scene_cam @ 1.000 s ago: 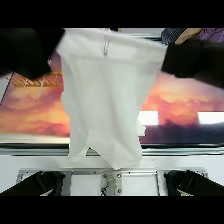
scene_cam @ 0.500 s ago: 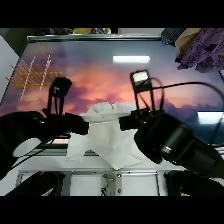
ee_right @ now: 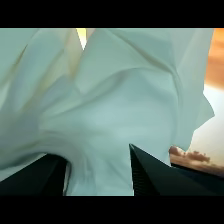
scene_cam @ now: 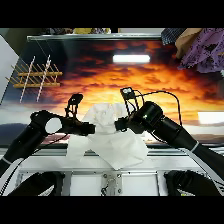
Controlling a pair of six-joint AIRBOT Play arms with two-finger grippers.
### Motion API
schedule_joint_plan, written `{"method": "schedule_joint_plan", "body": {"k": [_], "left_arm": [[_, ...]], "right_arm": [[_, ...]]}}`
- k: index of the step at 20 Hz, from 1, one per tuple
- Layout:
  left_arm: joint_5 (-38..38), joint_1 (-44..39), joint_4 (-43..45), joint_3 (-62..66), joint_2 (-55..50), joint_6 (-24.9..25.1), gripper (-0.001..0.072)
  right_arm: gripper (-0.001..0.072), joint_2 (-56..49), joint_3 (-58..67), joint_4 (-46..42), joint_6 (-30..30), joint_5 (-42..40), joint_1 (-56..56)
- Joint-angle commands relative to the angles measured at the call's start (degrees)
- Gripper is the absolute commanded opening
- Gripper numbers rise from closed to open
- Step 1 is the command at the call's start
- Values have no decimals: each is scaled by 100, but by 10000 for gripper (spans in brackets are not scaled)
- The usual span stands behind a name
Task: Fold the clothes and pants, and hang the long-sleeved shirts on hangers.
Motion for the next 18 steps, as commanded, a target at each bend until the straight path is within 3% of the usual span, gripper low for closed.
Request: {"method": "schedule_joint_plan", "body": {"k": [1,5,6,9,18], "left_arm": [[-4,72,-339,-39,-317,260,27],[-2,72,-337,-39,-50,273,27],[-2,72,-337,-39,50,273,27],[-4,72,-337,-39,330,273,27],[-13,72,-337,-44,542,271,27]], "right_arm": [[421,-120,-13,175,-828,186,-131],[432,-11,584,809,-2374,-225,-579],[497,-20,800,1244,-2892,-382,-767],[510,-66,1043,1856,-3906,-542,-973],[509,-675,1045,1858,-4347,-831,-960]]}}
